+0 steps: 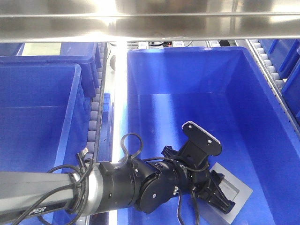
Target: Sort gray base to blue bin
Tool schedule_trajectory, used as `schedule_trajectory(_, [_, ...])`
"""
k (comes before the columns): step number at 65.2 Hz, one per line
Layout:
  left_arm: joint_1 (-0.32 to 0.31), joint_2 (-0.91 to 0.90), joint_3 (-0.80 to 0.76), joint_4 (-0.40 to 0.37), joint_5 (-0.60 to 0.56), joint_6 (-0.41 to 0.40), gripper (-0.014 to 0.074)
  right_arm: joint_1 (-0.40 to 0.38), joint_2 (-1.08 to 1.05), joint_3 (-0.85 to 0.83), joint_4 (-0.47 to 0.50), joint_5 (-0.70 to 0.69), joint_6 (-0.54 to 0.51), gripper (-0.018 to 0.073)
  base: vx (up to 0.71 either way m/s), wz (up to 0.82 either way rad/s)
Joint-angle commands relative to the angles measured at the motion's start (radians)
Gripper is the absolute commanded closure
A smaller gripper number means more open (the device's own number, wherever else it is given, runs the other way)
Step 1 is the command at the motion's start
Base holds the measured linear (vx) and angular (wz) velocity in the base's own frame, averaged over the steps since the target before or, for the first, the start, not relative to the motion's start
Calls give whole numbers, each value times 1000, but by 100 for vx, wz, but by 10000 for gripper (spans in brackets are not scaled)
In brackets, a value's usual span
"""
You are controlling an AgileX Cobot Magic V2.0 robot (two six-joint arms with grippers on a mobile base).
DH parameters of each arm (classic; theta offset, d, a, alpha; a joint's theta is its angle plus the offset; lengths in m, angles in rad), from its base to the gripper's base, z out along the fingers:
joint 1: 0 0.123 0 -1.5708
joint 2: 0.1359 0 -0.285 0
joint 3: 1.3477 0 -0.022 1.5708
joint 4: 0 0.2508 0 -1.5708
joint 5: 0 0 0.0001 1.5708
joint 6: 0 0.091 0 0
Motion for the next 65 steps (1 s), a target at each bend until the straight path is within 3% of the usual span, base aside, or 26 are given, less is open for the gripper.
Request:
schedule_trajectory(1, [-6,-70,-32,-10,-33,-5,265,-4,-9,-4,-6,-78,-7,564,0,0])
schedule_trajectory(10, [-6,-123,-31,-10,68,-5,295,-4,-9,-4,-6,-78,-7,564,0,0])
schedule_trajectory(25, [-6,-299,77,1,65,-5,605,-4,-9,-4,-6,-78,-7,564,0,0])
schedule_trajectory(53, [-2,-830,454,36,45,-6,603,-4,-9,-4,-6,-78,-7,564,0,0])
schedule_trajectory(65, [78,-1027,598,33,52,-64,603,-4,-9,-4,-6,-78,-7,564,0,0])
